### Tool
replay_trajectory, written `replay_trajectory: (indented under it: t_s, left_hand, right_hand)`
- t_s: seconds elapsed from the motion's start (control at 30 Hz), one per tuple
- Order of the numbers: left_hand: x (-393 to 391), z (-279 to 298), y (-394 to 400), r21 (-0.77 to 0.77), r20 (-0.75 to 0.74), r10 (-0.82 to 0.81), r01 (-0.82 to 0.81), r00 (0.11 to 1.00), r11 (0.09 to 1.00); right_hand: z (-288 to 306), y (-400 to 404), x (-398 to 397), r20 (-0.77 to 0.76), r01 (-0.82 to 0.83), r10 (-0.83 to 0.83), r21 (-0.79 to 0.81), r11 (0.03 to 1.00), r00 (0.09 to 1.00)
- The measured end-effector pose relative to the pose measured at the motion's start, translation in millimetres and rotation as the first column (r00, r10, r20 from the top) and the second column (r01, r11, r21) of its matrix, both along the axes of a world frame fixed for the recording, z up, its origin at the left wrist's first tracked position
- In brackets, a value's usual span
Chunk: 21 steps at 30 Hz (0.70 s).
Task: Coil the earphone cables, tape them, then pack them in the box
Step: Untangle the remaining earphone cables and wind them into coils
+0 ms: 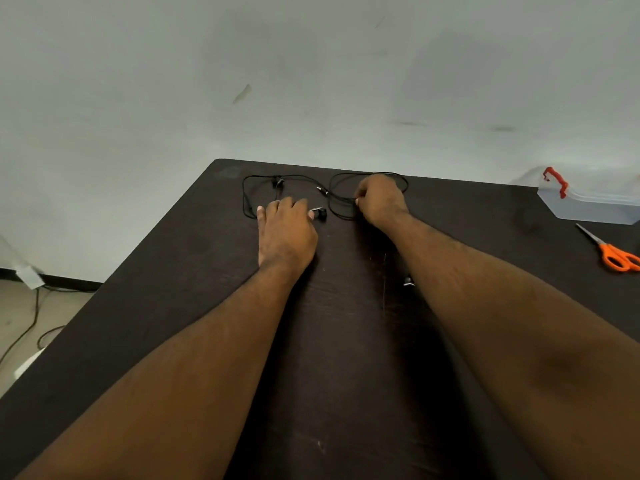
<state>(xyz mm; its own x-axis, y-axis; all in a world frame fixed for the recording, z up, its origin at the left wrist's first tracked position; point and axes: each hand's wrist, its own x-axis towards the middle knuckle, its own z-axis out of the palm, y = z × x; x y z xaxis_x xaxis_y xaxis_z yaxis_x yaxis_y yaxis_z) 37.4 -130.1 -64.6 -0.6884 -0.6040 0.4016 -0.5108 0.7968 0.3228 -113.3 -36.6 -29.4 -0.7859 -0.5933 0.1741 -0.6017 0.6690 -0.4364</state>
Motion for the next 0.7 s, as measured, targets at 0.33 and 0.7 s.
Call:
replay_trajectory:
  t_s: [0.33, 0.7]
  left_hand:
    - [4, 3, 1, 0.114, -0.015, -0.099, 0.100, 0.995, 0.988]
    - [51, 4, 28, -0.058, -0.220, -0.135, 0.125, 0.966, 0.990]
  right_hand:
    - [14, 35, 40, -0.017, -0.453, 0.454, 0.045, 0.890, 0.891]
    - [51, 72, 81, -0.096, -0.332, 0.320, -0.170, 0.928, 0.943]
